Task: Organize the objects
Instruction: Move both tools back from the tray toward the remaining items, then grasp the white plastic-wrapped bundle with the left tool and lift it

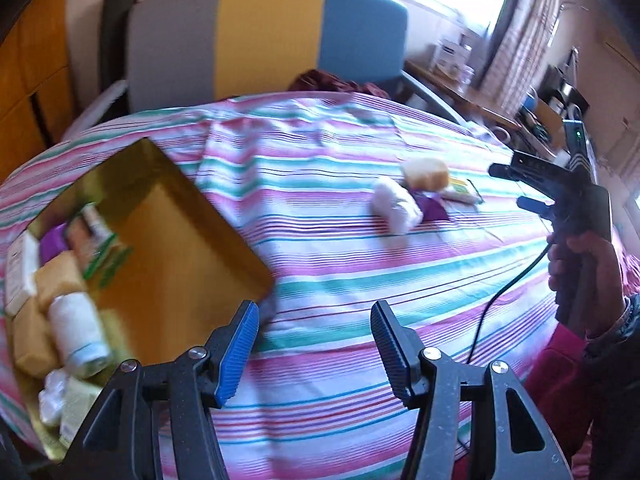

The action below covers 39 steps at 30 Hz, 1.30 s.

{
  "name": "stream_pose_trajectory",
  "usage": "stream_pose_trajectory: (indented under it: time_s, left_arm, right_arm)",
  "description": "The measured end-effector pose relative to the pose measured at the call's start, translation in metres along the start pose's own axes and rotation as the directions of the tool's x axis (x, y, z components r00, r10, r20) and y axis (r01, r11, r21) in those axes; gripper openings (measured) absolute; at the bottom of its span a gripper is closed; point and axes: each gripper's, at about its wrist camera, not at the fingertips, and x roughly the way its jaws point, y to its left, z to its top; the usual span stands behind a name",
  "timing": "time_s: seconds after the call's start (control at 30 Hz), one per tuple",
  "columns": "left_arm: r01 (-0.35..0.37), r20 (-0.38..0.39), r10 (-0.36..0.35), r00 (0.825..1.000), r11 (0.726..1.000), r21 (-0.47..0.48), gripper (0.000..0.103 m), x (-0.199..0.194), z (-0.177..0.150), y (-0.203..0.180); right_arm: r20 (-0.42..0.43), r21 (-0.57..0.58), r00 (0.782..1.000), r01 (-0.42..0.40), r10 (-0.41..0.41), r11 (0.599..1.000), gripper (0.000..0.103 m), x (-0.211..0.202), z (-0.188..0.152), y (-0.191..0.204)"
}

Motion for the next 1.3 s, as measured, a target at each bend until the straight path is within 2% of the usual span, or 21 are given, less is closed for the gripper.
stream_pose_trajectory:
  time_s: [0.27, 0.5, 0.8, 0.83, 0.87, 0.9, 0.93, 1.0, 1.1, 1.3]
  left_arm:
    - [0.067, -0.012, -0.067, 0.998, 0.997, 0.037, 0.058, 0.035, 0.036, -0.037]
    - [0.12, -0.033, -0.119, 0.992, 0.993, 0.015, 0.058, 0.081, 0.073, -0.06]
    - [0.105, -0.082, -0.108, 0.991, 0.994, -0.039, 0.058, 0.149, 0.106, -0.068]
    - [0.094, -0.093, -0.097, 0.991, 0.995, -0.04, 0.057, 0.157, 0.106, -0.068]
    - [0.084, -0.107, -0.088, 0.99, 0.996, -0.04, 0.045, 0.165, 0.106, -0.068]
    - [0.085, -0.126, -0.089, 0.988, 0.996, -0.038, 0.041, 0.172, 0.103, -0.067]
    - [0.071, -0.105, -0.072, 0.992, 0.997, -0.018, 0.033, 0.171, 0.098, -0.068]
    - [0.061, -0.081, -0.059, 0.995, 0.998, 0.024, 0.033, 0.166, 0.09, -0.071]
    - [0.058, -0.089, -0.055, 0.995, 0.998, 0.034, 0.033, 0.155, 0.081, -0.068]
    - [0.051, -0.049, -0.043, 0.998, 0.985, 0.164, 0.033, 0.119, 0.033, -0.069]
  right_arm:
    - [-0.011, 0.059, 1.0, -0.014, 0.014, 0.998, 0.086, -0.002, 0.0, -0.009]
    - [-0.045, 0.095, 0.998, -0.04, 0.045, 0.995, 0.086, 0.004, -0.001, -0.013]
    - [-0.066, 0.088, 0.996, -0.059, 0.065, 0.994, 0.086, 0.009, -0.001, -0.011]
    - [-0.067, 0.089, 0.996, -0.059, 0.065, 0.994, 0.086, 0.009, -0.001, -0.011]
    - [-0.067, 0.091, 0.996, -0.058, 0.064, 0.994, 0.086, 0.01, -0.001, -0.012]
    - [-0.066, 0.091, 0.996, -0.057, 0.063, 0.994, 0.086, 0.01, -0.001, -0.012]
    - [-0.061, 0.093, 0.996, -0.053, 0.059, 0.994, 0.086, 0.009, -0.001, -0.012]
    - [-0.047, 0.101, 0.997, -0.05, 0.055, 0.994, 0.086, 0.008, 0.0, -0.015]
    - [-0.047, 0.112, 0.998, -0.046, 0.052, 0.993, 0.086, 0.009, 0.002, -0.017]
    - [-0.072, 0.078, 0.995, -0.057, 0.063, 0.995, 0.086, 0.012, -0.001, -0.009]
